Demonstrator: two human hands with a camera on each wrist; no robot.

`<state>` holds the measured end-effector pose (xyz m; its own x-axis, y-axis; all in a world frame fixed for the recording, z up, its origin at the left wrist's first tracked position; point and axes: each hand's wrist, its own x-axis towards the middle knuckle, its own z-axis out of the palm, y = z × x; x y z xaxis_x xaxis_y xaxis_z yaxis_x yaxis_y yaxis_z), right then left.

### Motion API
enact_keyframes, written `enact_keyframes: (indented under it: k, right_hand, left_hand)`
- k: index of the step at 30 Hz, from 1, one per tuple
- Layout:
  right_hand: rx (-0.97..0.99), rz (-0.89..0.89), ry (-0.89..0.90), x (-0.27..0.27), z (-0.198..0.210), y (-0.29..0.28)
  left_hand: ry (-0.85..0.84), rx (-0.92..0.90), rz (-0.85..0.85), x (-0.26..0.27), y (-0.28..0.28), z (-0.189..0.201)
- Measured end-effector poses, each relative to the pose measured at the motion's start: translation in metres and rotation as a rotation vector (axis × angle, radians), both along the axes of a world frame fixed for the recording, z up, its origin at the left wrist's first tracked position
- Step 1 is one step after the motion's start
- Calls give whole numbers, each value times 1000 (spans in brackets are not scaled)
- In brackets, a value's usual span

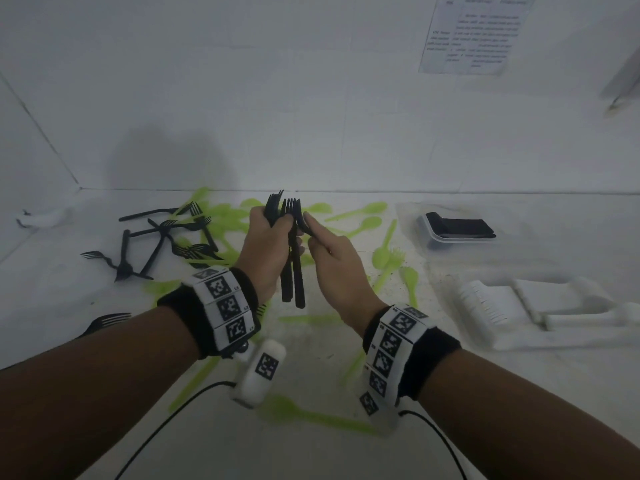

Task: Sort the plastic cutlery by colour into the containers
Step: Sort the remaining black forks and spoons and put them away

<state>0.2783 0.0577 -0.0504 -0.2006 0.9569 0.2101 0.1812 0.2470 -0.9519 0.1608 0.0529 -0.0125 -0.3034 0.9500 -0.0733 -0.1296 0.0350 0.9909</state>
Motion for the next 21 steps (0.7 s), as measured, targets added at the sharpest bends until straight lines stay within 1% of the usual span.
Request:
enact_keyframes:
  k: [2, 3, 6, 8, 12, 14, 16, 18, 21]
  right_hand:
    - [-1, 61, 52, -1, -1, -1]
    - [-7, 85, 61, -2, -1, -3]
    - [-15, 111, 18, -6, -2, -3]
    - [-2, 110, -5, -7, 0, -5]
    - [9, 130, -68, -4, 8, -8]
    - [-31, 119, -86, -3, 9, -10]
    - [-117, 86, -52, -6, 7, -10]
    - [-196, 52, -6, -9, 6, -10]
    - [-208, 60, 88, -9, 7, -10]
  left_hand:
    - [-8, -16, 15, 0, 0, 0]
    - [-38, -32, 20, 1, 0, 0]
    - [-186, -56, 22, 6, -2, -1]
    - [-229, -45, 32, 8, -2, -1]
    - [-230, -44, -4, 7, -4, 1]
    - [-224, -62, -25, 5, -5, 2]
    - [-210, -71, -44, 4, -7, 3]
    - [-154, -72, -92, 4, -9, 3]
    - [-51, -69, -135, 4, -14, -2]
